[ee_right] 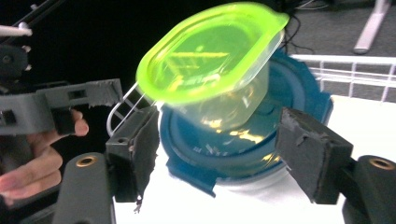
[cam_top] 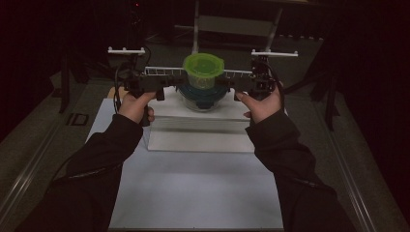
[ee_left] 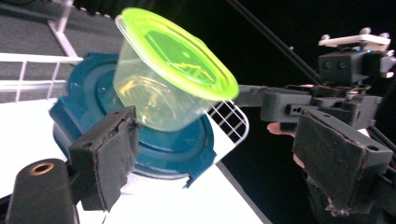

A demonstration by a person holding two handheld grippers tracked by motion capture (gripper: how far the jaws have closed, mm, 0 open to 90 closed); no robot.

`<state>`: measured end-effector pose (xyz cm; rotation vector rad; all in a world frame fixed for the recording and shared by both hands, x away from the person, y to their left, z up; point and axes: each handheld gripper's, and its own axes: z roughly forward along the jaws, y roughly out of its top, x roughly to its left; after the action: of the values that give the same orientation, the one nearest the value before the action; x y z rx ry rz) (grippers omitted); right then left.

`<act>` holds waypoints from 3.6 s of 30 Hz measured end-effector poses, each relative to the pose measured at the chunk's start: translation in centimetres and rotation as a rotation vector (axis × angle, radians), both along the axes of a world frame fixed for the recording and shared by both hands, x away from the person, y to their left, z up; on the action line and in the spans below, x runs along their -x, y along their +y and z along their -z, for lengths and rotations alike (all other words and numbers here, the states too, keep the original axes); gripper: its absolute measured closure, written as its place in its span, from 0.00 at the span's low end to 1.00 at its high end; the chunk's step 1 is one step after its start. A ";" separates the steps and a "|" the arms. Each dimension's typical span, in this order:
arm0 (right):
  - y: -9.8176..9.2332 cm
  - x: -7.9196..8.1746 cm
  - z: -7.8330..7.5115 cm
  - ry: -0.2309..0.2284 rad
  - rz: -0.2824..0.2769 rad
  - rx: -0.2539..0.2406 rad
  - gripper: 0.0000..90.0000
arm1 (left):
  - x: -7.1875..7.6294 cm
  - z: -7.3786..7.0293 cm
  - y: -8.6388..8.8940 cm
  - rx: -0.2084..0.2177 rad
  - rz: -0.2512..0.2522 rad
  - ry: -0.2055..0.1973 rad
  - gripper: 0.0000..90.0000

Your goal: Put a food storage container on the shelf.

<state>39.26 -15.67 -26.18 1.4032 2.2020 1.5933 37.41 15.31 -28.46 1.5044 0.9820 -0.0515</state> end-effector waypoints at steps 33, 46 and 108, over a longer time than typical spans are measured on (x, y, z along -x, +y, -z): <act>-1.8 5.7 9.0 -0.064 -0.152 0.012 0.19 | 7.5 7.6 -1.4 -0.179 0.141 -0.175 0.01; -2.1 8.4 13.8 -0.063 -0.174 0.047 0.19 | 9.6 12.4 -1.7 -0.184 0.210 -0.177 0.01; -9.0 12.7 25.3 -0.012 -0.219 0.156 0.19 | 14.2 22.5 -0.2 -0.299 0.238 -0.202 0.01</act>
<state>26.54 -24.65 -51.52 1.1432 2.4848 1.4453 23.19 15.13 -50.96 1.8573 0.6650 0.0794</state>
